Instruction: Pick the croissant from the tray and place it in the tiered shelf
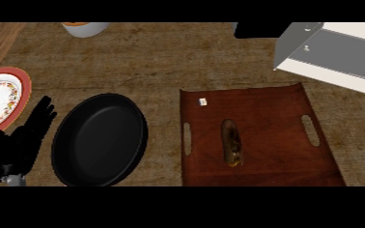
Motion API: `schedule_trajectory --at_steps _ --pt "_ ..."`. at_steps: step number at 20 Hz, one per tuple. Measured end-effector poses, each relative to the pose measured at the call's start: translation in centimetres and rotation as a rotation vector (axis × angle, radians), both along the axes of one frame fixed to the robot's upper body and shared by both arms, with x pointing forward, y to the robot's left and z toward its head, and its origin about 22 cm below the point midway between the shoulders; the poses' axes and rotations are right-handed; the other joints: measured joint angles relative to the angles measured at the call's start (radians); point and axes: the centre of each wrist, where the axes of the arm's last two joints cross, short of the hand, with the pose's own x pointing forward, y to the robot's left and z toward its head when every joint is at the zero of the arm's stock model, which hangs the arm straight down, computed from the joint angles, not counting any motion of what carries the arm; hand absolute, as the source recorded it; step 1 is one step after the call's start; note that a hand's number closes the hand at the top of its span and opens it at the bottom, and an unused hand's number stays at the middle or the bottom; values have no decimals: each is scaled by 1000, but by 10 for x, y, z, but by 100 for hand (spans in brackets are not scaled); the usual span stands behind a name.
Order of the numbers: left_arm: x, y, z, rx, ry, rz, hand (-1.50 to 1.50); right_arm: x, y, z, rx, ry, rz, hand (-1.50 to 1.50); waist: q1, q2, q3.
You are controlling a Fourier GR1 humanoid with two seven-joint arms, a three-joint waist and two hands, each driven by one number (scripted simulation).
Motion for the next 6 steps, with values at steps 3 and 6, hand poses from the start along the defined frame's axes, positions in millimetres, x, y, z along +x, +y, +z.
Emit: schedule_trajectory --at_steps 3,6 --pt "-4 6 2 1 4 13 0 -36 -13 2 4 34 1 -150 -15 -2 1" --pt "-11 13 1 -2 5 32 0 -67 -20 10 -3 55 11 -150 -30 -5 3"
